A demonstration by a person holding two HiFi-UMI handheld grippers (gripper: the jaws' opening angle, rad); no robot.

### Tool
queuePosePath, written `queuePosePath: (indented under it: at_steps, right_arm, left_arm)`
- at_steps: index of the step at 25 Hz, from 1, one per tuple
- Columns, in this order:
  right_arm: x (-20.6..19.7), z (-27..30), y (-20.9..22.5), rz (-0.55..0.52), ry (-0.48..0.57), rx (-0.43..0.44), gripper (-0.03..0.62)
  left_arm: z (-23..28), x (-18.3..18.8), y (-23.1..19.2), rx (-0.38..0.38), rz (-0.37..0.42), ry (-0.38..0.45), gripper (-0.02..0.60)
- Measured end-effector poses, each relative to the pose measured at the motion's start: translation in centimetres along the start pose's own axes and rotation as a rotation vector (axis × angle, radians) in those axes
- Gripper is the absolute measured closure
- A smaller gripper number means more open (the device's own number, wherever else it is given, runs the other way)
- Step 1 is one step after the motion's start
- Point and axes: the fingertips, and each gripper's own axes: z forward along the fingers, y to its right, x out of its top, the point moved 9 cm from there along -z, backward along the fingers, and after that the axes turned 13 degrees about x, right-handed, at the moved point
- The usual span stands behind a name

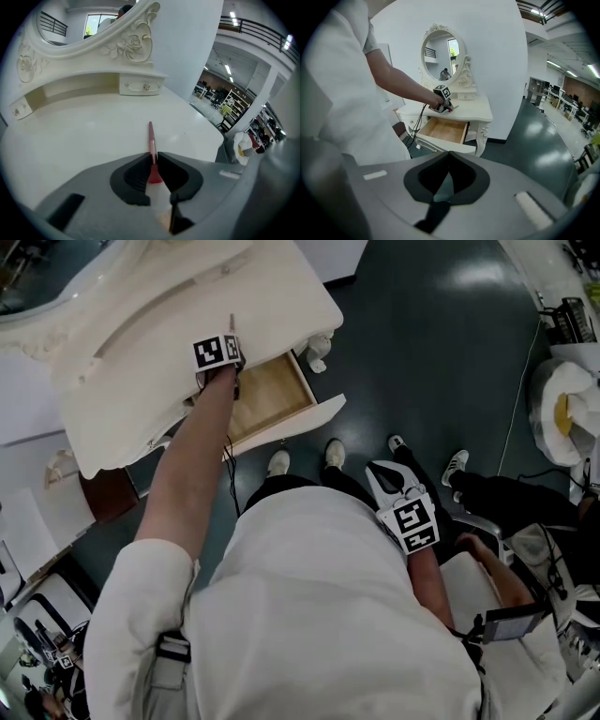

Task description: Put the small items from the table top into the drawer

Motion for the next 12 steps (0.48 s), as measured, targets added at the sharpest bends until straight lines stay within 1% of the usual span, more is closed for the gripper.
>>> queuePosePath:
  at_steps: [6,12]
  right_arm:
    - [0.3,0.2,0.8,0.006,0.007,0.016,0.592]
    - [1.0,0.7,1.4,-0.007,0.008,0.031,0.592]
  left_arm:
    - [-0.5,-0.6,-0.3,-0.023,0.04,-0.015,0.538]
    - [-2.2,-2.0,-0.7,-0.067,0.079,0.002,0.538]
